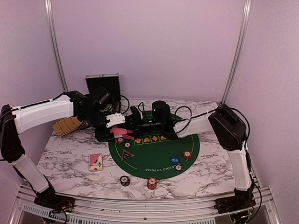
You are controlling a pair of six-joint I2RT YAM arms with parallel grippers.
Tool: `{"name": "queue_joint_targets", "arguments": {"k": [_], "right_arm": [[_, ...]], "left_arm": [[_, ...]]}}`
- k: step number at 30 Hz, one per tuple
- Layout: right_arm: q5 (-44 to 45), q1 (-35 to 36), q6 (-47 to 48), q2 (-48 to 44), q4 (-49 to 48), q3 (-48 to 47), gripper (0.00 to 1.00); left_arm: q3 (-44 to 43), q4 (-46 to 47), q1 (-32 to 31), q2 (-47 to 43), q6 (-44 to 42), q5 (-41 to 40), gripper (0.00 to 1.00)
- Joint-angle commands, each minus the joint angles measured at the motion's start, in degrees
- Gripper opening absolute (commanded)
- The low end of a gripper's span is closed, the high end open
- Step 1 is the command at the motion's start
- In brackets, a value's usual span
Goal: Distribute texas hold em gaming equipment
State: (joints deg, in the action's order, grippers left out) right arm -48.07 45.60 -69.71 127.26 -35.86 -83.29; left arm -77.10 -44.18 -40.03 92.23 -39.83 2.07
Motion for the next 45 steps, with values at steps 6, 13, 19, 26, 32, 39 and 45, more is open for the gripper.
{"name": "queue_joint_targets", "arguments": {"k": [6, 13, 19, 26, 32, 39, 45], "right_arm": [[-0.4, -0.93, 1.97, -4.98, 1.75, 2.71, 0.41], [-0.73, -0.48, 2.17, -7.14, 1.46, 4.9, 0.37], [-1.2, -0.25, 1.95, -7.59, 1.83, 5.5, 0.28], [-1.47, -0.32, 3.35, -8.63, 4.41, 6.29, 0.13], [-1.05, -0.93, 5.51, -10.54, 7.77, 6.6, 0.02], [-0.74, -1.84, 7.71, -12.18, 10.79, 6.89, 0.0], [-0.93, -3.3, 8.08, -13.97, 11.68, 8.92, 0.0]], "left_arm": [[-1.23, -0.54, -0.11, -1.17, -0.08, 0.12, 0.0], [-1.25, -0.52, -0.14, -1.0, -0.12, -0.21, 0.0], [-1.26, -0.51, -0.14, -0.99, -0.07, -0.29, 0.0], [-1.24, -0.54, -0.14, -0.95, -0.27, -0.49, 0.0], [-1.4, -0.54, -0.13, -0.73, -0.16, -0.31, 0.0], [-1.46, -0.53, -0.14, -0.75, -0.1, -0.42, 0.0], [-1.34, -0.54, -0.14, -0.96, -0.2, -0.57, 0.0]]}}
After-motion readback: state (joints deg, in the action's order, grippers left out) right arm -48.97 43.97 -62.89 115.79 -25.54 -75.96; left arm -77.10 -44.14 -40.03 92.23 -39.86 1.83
